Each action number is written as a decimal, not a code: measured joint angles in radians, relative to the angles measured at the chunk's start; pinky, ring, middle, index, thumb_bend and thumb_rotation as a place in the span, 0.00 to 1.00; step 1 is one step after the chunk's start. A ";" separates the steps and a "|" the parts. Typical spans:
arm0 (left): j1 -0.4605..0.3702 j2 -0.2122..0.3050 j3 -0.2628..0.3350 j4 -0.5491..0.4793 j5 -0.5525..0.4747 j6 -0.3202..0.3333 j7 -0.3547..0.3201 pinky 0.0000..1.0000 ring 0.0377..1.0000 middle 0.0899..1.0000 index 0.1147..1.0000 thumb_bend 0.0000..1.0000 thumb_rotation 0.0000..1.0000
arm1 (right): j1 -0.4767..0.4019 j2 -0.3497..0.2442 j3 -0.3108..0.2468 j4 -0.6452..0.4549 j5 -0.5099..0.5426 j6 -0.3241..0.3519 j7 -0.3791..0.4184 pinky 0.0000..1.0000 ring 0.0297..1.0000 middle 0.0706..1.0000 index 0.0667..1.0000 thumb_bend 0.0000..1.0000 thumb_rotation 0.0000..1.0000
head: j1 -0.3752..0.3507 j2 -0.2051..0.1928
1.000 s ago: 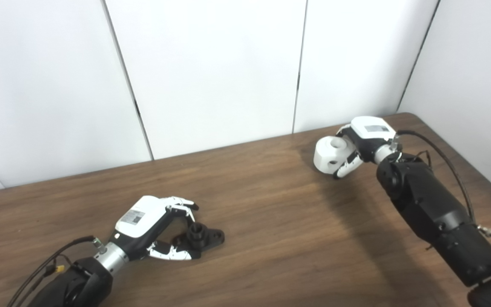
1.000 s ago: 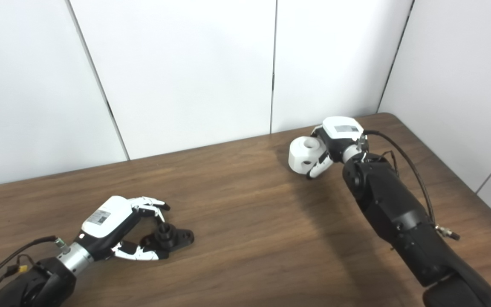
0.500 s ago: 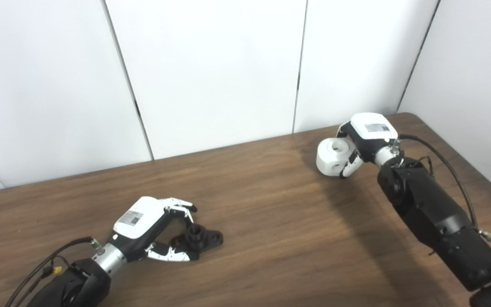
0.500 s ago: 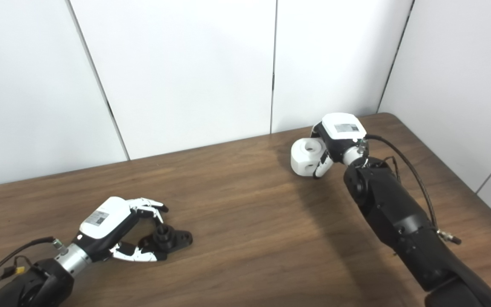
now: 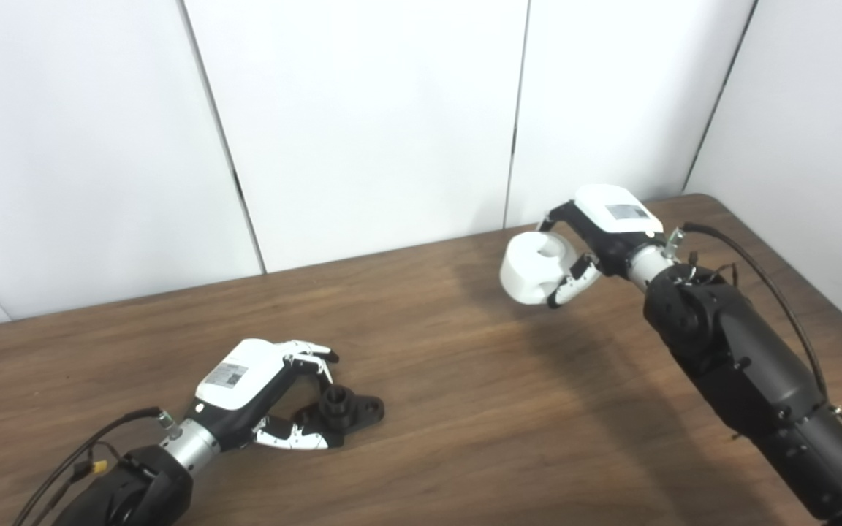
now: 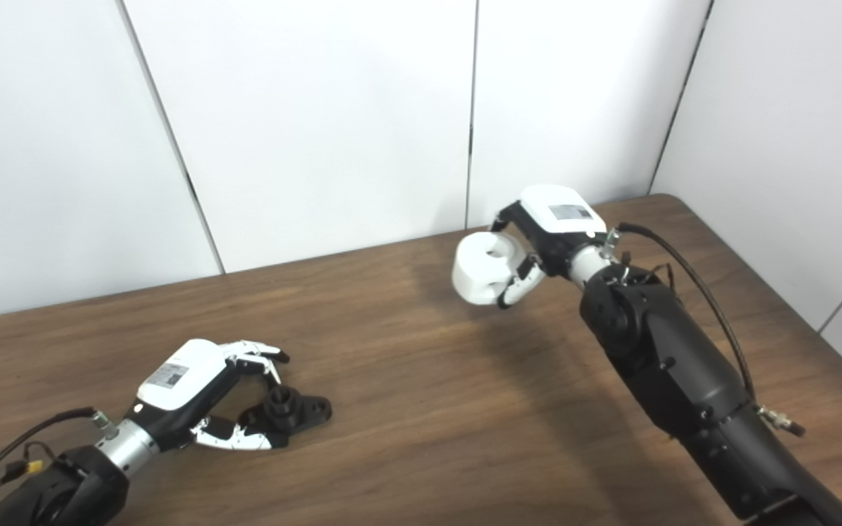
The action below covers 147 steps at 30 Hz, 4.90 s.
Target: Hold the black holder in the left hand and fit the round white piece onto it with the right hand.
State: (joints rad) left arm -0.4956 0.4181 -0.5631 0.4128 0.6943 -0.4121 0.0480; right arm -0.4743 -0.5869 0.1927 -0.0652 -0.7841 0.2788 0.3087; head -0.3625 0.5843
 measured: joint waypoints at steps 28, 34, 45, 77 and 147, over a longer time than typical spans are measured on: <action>-0.011 -0.048 -0.015 0.036 0.007 0.026 0.022 0.77 0.87 0.82 0.42 0.52 0.07 | -0.035 0.130 0.100 -0.135 0.055 -0.113 0.119 0.69 0.80 0.74 0.44 0.52 0.14 | 0.341 0.060; -0.013 -0.068 -0.016 0.039 0.008 0.051 0.022 0.78 0.88 0.83 0.42 0.52 0.07 | -0.045 0.149 0.106 -0.124 0.083 -0.162 0.119 0.69 0.80 0.74 0.44 0.52 0.14 | 0.405 0.066; -0.031 -0.086 -0.029 0.045 0.033 0.084 0.024 0.76 0.87 0.82 0.42 0.52 0.07 | -0.066 0.169 0.118 -0.088 0.094 -0.193 0.120 0.69 0.80 0.74 0.44 0.52 0.14 | 0.425 0.083; -0.035 -0.109 -0.037 0.035 0.038 0.141 0.023 0.75 0.88 0.82 0.42 0.52 0.07 | -0.113 0.243 0.193 0.039 0.096 -0.260 0.133 0.69 0.80 0.73 0.44 0.52 0.14 | 0.467 0.114; -0.008 -0.098 -0.008 -0.057 0.032 0.215 -0.048 0.70 0.86 0.83 0.46 0.97 0.15 | -0.161 0.230 0.233 0.097 0.084 -0.357 0.184 0.71 0.79 0.72 0.44 0.52 0.14 | 0.459 0.166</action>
State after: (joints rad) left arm -0.5040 0.3201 -0.5714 0.3557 0.7260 -0.1974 0.0003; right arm -0.6356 -0.3564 0.4257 0.0316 -0.7003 -0.0781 0.4927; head 0.0966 0.7501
